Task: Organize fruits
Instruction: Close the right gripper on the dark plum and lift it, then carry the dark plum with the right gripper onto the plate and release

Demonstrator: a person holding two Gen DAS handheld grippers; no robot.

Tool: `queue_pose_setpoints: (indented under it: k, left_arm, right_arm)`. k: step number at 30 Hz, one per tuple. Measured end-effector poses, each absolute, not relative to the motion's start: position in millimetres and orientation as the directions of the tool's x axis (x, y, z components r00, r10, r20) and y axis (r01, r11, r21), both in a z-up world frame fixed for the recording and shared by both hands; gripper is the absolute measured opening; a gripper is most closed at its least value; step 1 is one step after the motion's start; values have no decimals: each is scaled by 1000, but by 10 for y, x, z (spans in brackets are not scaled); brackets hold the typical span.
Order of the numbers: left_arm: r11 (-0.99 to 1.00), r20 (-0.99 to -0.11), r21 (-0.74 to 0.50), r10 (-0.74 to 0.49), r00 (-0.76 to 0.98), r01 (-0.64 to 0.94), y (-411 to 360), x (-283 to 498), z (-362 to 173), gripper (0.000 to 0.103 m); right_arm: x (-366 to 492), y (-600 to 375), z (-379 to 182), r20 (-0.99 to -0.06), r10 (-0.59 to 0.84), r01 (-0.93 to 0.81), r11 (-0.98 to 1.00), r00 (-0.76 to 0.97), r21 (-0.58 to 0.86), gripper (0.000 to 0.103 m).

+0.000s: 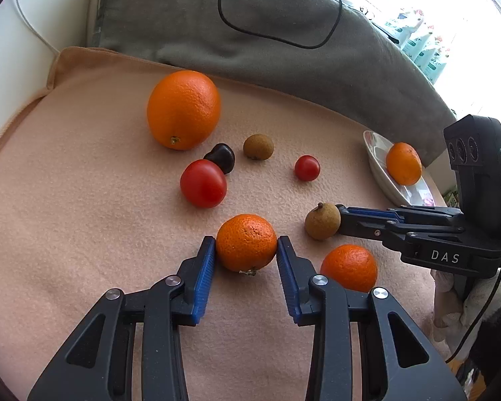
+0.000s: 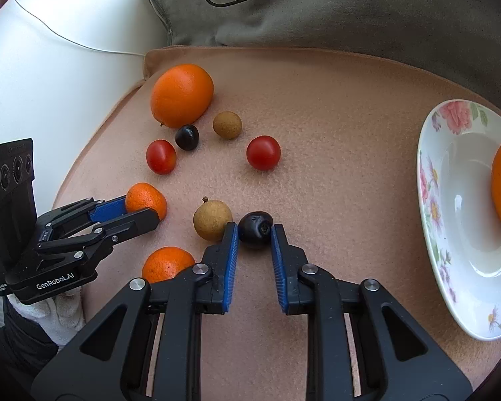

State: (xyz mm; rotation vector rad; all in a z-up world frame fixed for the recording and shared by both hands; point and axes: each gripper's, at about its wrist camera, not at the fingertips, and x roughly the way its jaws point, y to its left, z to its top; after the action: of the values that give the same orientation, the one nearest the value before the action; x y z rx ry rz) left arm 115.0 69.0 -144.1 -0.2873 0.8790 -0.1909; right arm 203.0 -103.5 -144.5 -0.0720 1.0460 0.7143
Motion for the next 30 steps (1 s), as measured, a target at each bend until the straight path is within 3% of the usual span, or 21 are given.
queue_pose_setpoints:
  k: [30]
  left_arm:
    - [933, -668, -339, -331, 666, 123, 391, 1157, -1086, 35]
  right_arm:
    - [1785, -1801, -1045, -715, 532, -477, 823, 454, 309, 20]
